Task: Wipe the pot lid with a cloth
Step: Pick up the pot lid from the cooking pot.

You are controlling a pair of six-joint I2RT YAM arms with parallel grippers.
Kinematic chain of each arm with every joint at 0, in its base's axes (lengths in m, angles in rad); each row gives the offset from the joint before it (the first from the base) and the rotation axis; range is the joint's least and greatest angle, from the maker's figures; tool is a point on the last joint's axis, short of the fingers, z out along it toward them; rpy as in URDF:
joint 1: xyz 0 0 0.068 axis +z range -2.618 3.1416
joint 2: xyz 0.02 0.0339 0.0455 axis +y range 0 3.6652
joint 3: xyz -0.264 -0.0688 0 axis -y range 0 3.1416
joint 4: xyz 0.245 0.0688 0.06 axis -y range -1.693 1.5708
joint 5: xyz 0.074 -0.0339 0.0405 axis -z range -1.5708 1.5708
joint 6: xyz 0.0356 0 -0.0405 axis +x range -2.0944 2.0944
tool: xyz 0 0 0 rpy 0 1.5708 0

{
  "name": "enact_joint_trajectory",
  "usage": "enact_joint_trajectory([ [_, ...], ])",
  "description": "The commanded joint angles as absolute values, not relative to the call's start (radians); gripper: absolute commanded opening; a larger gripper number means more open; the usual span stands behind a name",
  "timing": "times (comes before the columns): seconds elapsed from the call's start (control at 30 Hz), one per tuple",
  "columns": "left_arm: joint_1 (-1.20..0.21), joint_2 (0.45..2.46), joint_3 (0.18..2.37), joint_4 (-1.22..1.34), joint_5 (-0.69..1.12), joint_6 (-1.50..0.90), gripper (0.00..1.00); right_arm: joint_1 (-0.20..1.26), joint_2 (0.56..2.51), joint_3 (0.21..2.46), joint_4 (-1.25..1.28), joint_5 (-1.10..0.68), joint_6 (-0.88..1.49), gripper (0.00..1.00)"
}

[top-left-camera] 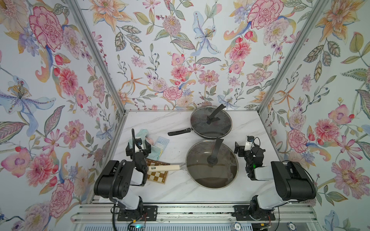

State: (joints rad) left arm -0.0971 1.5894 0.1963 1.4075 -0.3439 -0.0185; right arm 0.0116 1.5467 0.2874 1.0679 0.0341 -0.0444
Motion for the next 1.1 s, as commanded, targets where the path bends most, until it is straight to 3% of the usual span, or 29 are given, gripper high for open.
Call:
enact_joint_trajectory([
  [0.0,-0.096,1.583,0.201,1.433,-0.342,-0.029,1.00,0.017,1.548,0.300,1.091,0.031,-0.034,0.99],
  [0.13,-0.094,1.583,0.202,1.427,-0.344,-0.029,0.99,0.019,1.540,0.300,1.089,0.032,-0.033,0.99],
  [0.27,-0.122,1.501,0.189,1.414,-0.345,0.005,0.99,0.025,1.444,0.392,0.850,0.042,-0.039,0.99],
  [0.43,-0.175,1.251,0.307,1.034,-0.389,0.021,0.99,0.039,1.292,0.513,0.589,0.016,-0.017,0.99],
  [0.63,-0.205,1.091,0.640,0.501,-0.379,-0.146,0.99,0.126,1.165,0.730,0.271,0.019,0.158,0.99],
  [0.83,-0.370,1.159,0.999,0.180,-0.331,-0.463,0.99,0.312,1.206,0.990,-0.006,0.012,0.429,0.99],
  [1.0,-0.549,1.288,1.144,0.153,-0.239,-0.732,0.99,0.509,1.266,1.115,-0.043,0.053,0.613,0.99],
  [1.07,-0.599,1.333,1.190,0.159,-0.221,-0.701,0.99,0.567,1.286,1.153,-0.038,0.080,0.594,0.99],
])
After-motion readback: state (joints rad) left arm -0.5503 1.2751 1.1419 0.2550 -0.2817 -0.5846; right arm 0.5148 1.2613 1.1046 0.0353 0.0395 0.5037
